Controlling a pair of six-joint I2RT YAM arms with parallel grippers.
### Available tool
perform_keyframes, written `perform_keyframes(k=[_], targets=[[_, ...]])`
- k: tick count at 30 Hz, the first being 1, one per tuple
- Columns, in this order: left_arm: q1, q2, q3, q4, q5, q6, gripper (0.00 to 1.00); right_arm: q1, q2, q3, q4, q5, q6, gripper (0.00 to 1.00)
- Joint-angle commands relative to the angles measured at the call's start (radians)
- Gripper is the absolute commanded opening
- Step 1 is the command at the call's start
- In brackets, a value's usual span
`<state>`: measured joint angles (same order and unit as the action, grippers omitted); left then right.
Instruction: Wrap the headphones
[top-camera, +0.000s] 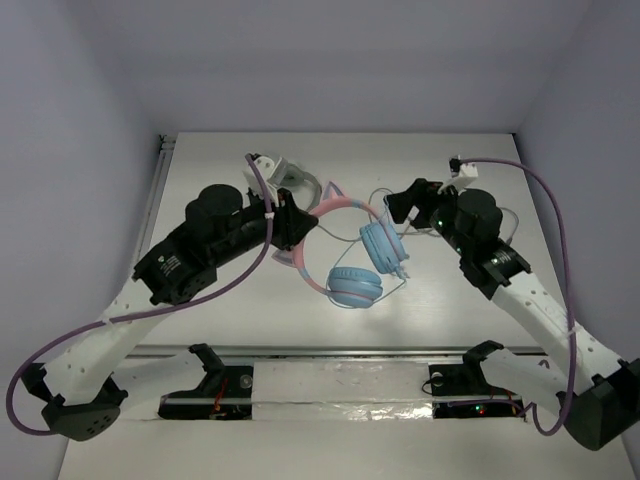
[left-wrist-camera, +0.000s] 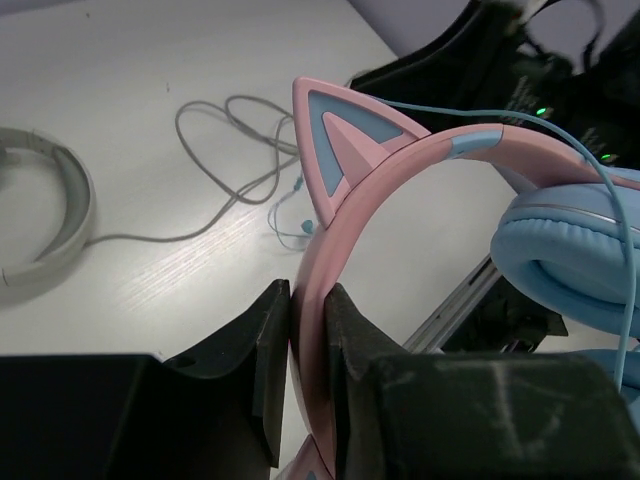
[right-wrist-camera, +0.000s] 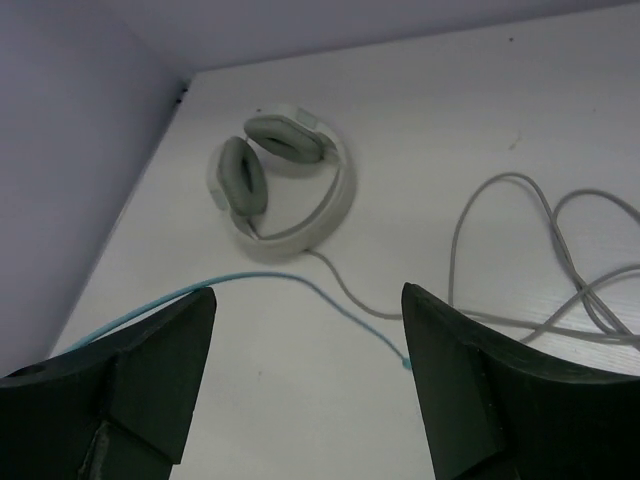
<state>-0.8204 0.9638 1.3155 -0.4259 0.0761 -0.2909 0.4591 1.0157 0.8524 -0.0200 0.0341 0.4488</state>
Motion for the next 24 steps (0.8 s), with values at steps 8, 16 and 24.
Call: perform_keyframes(k=[8,16,24], targets=[[0.015,0.024,0.005,0.227,0.086,-0.119,0.0,-0.002,-0.051,-0.125,0.103,-0.18,0.022,0.74],[0.024,0.026,0.056,0.208,0.1,-0.125,0.0,-0.002,-0.037,-0.219,0.299,-0.23,-0.002,0.74],[0.033,0.016,0.074,0.182,0.057,-0.116,0.0,-0.002,-0.127,-0.294,0.322,-0.125,0.056,0.14]])
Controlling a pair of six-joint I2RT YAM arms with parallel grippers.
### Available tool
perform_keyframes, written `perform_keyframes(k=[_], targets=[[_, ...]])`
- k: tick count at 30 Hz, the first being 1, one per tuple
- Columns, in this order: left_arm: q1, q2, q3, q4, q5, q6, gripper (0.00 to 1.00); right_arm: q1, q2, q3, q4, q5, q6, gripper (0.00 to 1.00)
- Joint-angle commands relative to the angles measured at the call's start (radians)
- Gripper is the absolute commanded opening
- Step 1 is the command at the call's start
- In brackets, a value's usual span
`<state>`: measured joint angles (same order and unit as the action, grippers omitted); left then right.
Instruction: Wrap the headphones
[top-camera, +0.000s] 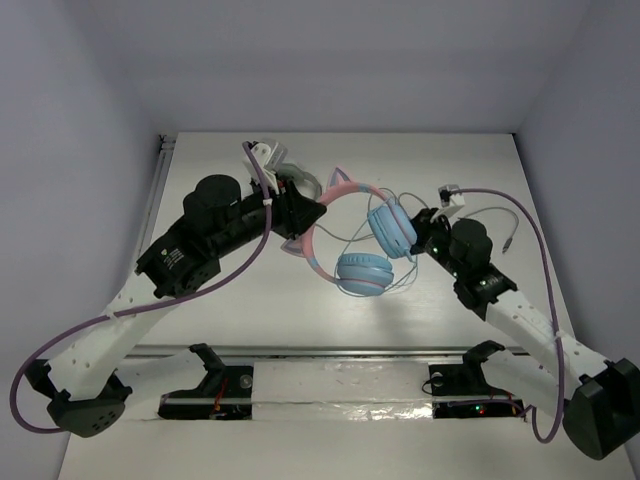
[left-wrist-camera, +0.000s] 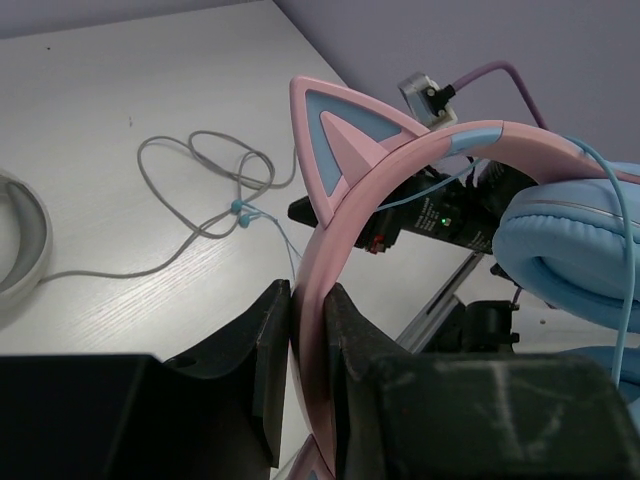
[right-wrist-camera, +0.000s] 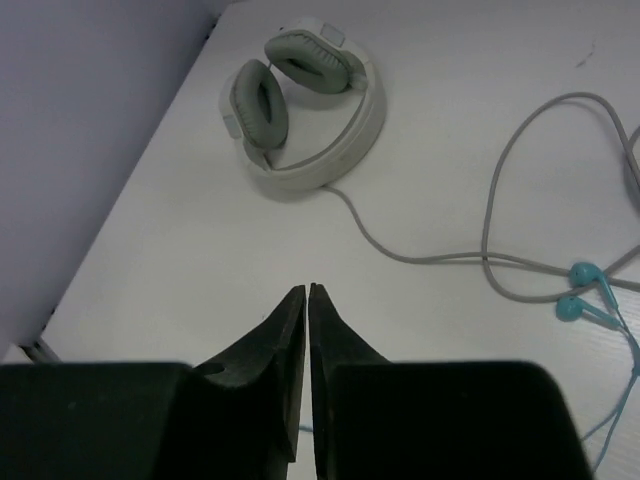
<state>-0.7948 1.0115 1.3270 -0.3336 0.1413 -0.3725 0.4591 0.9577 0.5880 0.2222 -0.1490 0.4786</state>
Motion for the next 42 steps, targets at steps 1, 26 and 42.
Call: perform_keyframes(k=[1,26,42], targets=[[0.008,-0.033,0.063,0.088,-0.015,-0.032,0.0,-0.002,-0.097,-0.04,0.082,0.069,0.037,0.09],[0.121,0.013,0.147,0.091,0.092,-0.031,0.0,-0.002,0.081,-0.142,0.345,-0.155,0.048,0.67],[0.131,0.035,0.175,0.128,0.093,-0.046,0.0,0.018,0.346,-0.155,0.583,-0.179,0.11,0.56]])
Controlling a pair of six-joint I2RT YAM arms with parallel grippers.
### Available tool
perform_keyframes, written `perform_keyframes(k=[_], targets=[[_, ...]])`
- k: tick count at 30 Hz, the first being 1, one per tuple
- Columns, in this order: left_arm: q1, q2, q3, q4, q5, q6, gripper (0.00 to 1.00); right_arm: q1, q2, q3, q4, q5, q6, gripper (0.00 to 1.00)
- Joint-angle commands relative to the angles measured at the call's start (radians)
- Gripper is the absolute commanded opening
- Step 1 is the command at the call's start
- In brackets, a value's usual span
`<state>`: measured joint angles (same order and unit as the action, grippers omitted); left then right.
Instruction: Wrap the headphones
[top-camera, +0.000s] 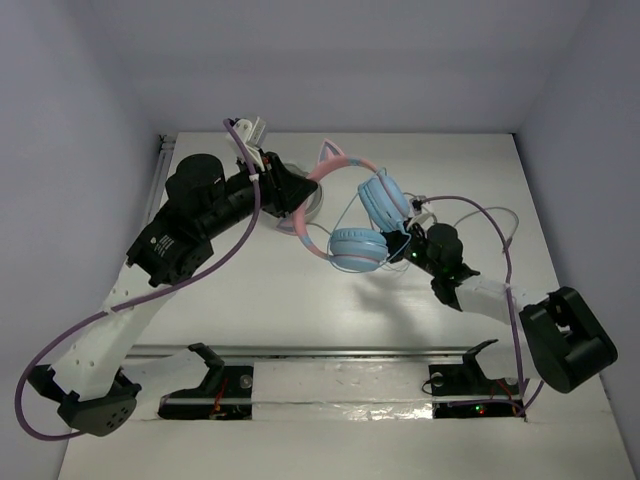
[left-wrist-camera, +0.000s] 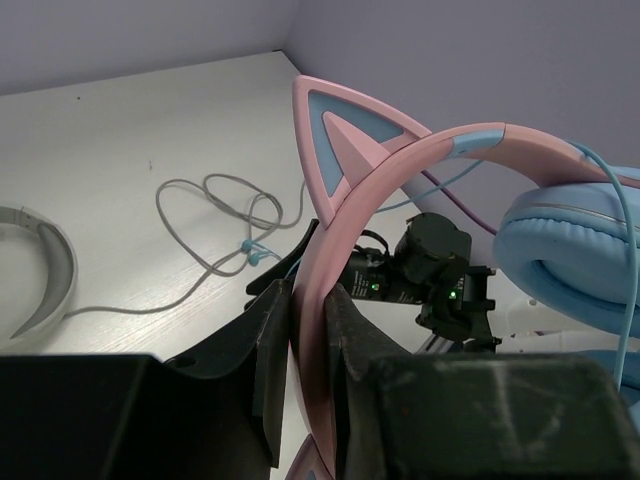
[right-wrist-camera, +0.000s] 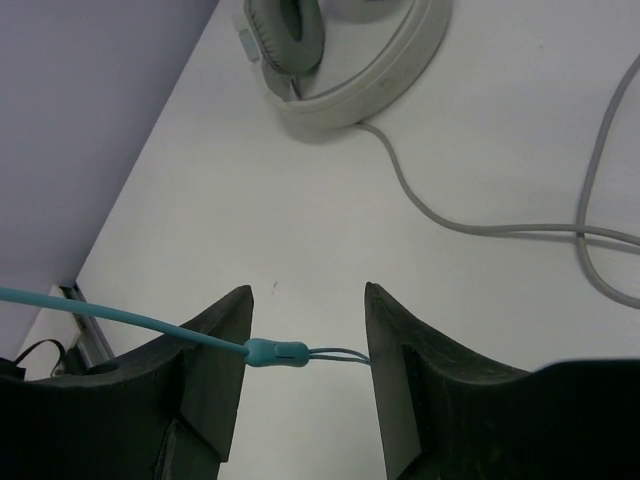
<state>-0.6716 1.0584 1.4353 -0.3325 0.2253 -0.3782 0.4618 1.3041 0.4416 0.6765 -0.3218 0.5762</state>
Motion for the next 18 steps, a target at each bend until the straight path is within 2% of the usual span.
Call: perform_keyframes(k=[1,2,4,5,7,8,9,11,14,18], targets=[[0.007,-0.008,0.066,0.133,0.008,-0.042,0.0,0.024,0.003,-0.01,0.135,-0.006,0.014,0.54],[0.007,-0.006,0.065,0.138,0.011,-0.047,0.0,0.024,0.018,-0.011,0.15,-0.006,0.02,0.48],[0.007,0.0,0.065,0.153,0.017,-0.053,0.0,0.024,0.037,-0.012,0.169,-0.006,0.025,0.43],[0.007,0.005,0.062,0.156,0.016,-0.056,0.0,0.034,0.044,-0.012,0.187,-0.01,0.04,0.31],[0.007,0.005,0.056,0.168,0.005,-0.064,0.0,0.034,0.049,-0.012,0.204,-0.028,0.065,0.18],[0.016,0.008,0.05,0.174,-0.016,-0.065,0.0,0.053,0.046,-0.011,0.195,-0.026,0.079,0.09],[0.017,0.009,0.045,0.185,-0.027,-0.07,0.0,0.067,0.034,-0.009,0.183,-0.023,0.08,0.05],[0.033,0.018,0.033,0.202,-0.037,-0.082,0.0,0.109,0.012,0.002,0.099,-0.005,0.067,0.0],[0.076,0.025,-0.002,0.263,-0.098,-0.103,0.0,0.259,-0.057,0.005,-0.036,0.163,0.045,0.0],[0.118,0.018,-0.087,0.332,-0.188,-0.165,0.0,0.34,-0.138,0.003,-0.175,0.281,0.065,0.0]])
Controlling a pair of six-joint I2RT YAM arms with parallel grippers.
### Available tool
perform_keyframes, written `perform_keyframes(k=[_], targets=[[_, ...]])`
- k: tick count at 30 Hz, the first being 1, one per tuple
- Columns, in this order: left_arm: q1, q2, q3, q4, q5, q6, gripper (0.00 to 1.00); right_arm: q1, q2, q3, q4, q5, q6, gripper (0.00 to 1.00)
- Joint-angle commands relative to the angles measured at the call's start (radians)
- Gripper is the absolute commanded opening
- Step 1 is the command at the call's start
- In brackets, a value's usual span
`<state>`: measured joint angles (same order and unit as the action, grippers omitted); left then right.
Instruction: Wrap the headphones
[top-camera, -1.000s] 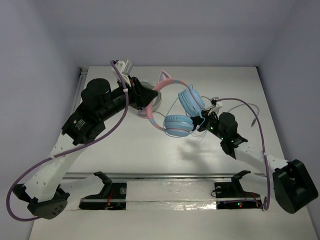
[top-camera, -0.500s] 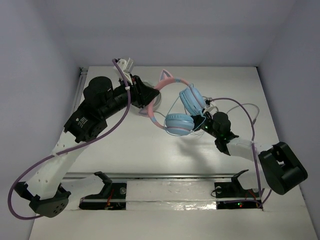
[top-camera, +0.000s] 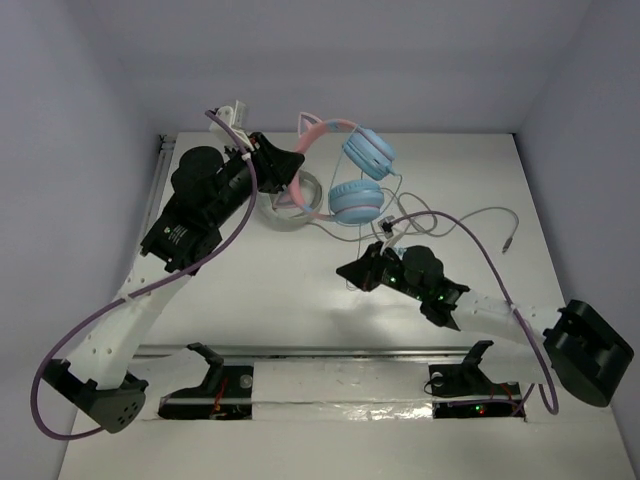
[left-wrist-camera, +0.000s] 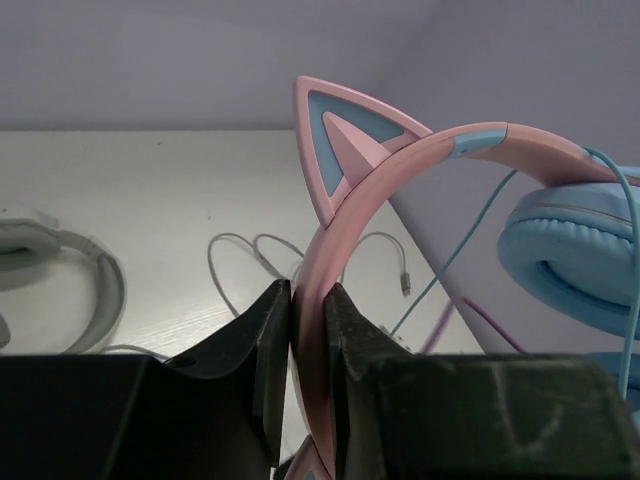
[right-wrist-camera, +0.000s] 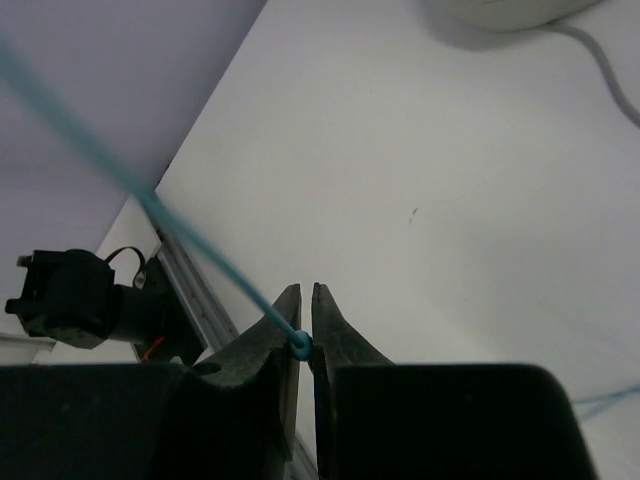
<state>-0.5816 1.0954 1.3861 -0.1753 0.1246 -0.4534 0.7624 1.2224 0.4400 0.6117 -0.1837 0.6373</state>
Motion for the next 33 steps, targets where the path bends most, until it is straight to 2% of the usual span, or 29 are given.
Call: perform_keyframes(k=[1,8,19,25,29,33], targets=[[0.028,-0.02,-0.053,0.222,-0.1,-0.103,0.0,0.073,-0.072,0.006,-0.136,0.156,0.01,0.0],[0.048,-0.008,-0.14,0.286,-0.356,-0.126,0.0,0.23,-0.164,0.04,-0.337,0.276,0.05,0.0],[0.048,0.02,-0.248,0.336,-0.537,-0.105,0.0,0.468,-0.132,0.189,-0.536,0.386,0.101,0.0],[0.048,0.012,-0.364,0.361,-0.569,-0.117,0.0,0.537,-0.044,0.333,-0.699,0.431,0.093,0.0],[0.028,-0.015,-0.459,0.343,-0.632,-0.091,0.0,0.575,-0.012,0.442,-0.87,0.455,0.085,0.0],[-0.066,-0.052,-0.536,0.303,-0.729,-0.079,0.0,0.584,-0.015,0.534,-1.013,0.437,0.059,0.0]])
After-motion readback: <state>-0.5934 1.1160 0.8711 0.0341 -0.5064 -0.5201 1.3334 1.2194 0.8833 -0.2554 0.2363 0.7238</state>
